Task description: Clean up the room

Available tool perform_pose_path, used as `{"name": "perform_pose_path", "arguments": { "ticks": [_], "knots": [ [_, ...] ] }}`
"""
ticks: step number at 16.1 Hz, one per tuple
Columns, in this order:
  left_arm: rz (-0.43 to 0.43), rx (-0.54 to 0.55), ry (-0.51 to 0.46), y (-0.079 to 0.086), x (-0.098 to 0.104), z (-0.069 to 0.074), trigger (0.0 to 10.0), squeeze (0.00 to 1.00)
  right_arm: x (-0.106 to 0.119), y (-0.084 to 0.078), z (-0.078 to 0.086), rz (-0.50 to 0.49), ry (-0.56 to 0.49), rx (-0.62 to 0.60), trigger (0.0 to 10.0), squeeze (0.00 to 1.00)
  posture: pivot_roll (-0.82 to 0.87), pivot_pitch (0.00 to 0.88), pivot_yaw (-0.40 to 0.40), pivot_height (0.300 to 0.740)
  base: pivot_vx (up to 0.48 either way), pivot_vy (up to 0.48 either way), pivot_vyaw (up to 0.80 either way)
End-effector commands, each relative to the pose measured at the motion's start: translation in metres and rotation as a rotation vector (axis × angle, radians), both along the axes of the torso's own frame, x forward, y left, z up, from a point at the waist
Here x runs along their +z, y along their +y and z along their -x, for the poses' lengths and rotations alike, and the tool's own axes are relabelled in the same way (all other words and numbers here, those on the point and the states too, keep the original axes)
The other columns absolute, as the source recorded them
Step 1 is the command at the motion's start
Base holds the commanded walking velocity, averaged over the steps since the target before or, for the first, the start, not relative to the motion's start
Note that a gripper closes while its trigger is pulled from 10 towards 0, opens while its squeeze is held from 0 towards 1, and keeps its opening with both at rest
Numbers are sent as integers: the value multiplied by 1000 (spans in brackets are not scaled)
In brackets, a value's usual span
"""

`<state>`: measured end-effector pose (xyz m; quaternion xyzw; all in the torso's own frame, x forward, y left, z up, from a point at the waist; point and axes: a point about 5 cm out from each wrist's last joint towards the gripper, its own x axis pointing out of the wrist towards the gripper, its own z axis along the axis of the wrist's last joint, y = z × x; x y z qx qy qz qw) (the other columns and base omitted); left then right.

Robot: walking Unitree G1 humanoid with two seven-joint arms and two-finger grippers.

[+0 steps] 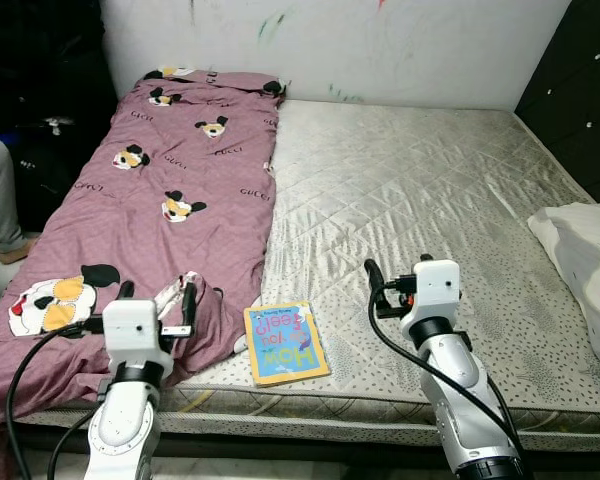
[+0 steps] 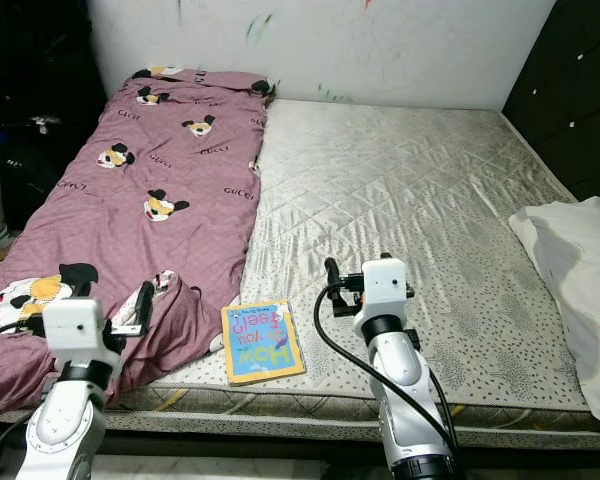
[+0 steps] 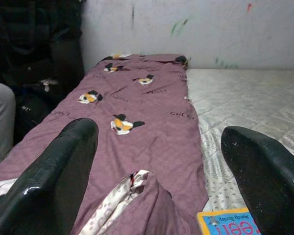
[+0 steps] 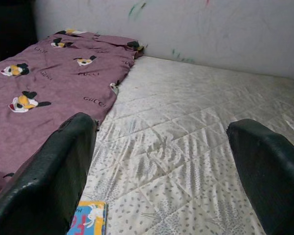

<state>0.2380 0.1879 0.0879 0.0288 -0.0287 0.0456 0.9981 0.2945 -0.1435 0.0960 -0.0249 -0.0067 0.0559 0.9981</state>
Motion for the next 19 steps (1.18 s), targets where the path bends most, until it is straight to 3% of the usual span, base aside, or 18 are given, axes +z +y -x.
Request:
{"name": "perform_pose_path", "arguments": {
  "ticks": [1,19],
  "knots": [
    [2,7,-16,1,3,1,10000,0,-2,-2,1,-14,13,-4,10000,0,23,25,-51,740,0,0,0],
    [12,-31,18,-4,4,-5,10000,0,-8,5,9,-52,57,28,10000,0,16,94,-51,740,0,0,0]
  ]
}}
